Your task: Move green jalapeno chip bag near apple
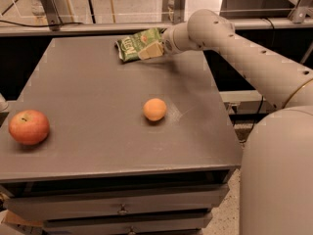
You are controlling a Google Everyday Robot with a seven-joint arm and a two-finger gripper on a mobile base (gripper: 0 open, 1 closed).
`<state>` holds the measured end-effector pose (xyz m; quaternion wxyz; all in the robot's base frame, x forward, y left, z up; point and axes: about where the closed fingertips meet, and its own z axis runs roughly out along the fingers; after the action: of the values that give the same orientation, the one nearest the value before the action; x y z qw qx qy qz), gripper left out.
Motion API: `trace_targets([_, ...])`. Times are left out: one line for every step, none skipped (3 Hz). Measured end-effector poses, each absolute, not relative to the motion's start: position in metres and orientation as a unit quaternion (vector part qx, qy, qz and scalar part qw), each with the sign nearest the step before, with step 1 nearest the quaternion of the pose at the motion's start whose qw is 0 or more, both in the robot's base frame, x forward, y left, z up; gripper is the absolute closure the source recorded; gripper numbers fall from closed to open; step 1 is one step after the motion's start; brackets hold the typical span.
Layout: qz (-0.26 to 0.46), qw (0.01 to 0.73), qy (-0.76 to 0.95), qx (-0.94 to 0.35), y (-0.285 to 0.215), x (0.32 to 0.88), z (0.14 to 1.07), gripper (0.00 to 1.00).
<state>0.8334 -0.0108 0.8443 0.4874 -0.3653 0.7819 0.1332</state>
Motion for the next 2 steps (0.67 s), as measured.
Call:
trace_targets([0.14,0.499,0.775,-0.362,-0.0047,0.8356,0.8516,0.4])
trace_targets([0.139,0.506,0.772,-0.36,-0.0069,0.8302,0.8581,0.64])
